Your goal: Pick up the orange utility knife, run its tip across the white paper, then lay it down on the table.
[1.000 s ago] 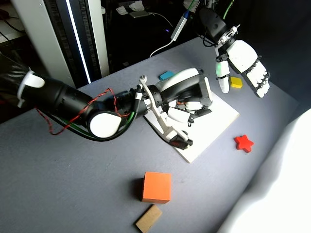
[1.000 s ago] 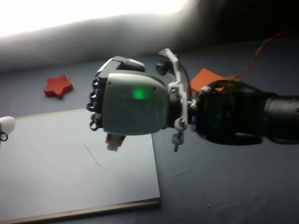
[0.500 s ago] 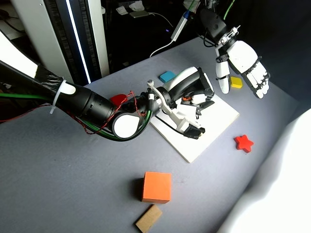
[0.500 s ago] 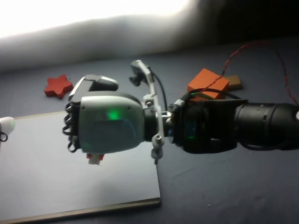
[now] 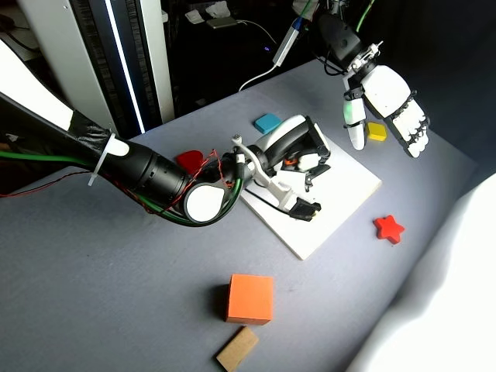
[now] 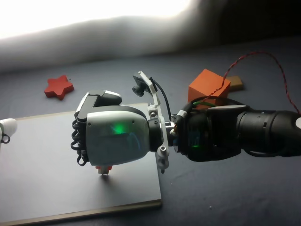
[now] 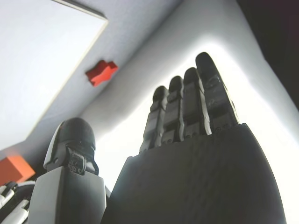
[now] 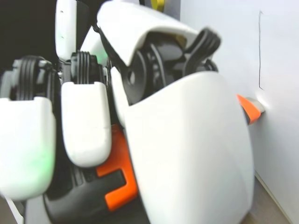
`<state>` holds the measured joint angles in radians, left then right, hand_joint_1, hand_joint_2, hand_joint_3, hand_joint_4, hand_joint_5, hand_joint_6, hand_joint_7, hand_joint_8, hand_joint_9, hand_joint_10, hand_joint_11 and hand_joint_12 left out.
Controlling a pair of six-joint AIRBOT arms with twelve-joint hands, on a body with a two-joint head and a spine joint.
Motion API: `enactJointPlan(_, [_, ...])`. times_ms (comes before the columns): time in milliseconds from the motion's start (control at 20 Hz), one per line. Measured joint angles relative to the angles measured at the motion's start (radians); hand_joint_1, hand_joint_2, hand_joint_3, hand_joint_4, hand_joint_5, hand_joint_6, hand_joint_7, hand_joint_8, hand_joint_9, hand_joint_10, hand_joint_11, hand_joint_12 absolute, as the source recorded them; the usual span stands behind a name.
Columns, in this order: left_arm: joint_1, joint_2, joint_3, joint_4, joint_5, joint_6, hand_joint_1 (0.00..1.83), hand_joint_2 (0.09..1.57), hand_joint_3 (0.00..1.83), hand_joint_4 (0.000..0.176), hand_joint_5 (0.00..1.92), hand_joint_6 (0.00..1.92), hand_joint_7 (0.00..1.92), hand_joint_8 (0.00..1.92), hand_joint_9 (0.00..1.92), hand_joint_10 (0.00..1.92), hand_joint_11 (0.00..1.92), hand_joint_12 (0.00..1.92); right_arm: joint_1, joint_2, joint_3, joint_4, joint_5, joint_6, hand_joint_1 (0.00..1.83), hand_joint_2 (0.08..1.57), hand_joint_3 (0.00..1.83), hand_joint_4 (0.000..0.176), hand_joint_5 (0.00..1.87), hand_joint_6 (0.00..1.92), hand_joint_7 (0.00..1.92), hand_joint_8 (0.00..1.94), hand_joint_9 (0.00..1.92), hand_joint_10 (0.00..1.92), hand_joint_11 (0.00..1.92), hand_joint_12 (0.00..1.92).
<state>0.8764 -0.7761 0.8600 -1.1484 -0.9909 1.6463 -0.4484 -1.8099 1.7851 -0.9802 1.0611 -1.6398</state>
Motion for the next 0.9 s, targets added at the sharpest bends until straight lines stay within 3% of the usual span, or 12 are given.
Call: enactJointPlan(900, [-0.012, -0.001, 0.000, -0.004, 0.003, 0.003, 0.11, 1.30, 0.00, 0.000, 0.04, 0.00, 0.06, 0.00, 0.07, 0.00, 0.00, 0.52, -0.035, 0.100, -0.027, -0.013, 0.074, -0.002, 1.51, 0.97, 0.79, 0.176, 1.55, 1.92, 1.69, 1.94, 1.83, 1.92, 1.88, 1.92])
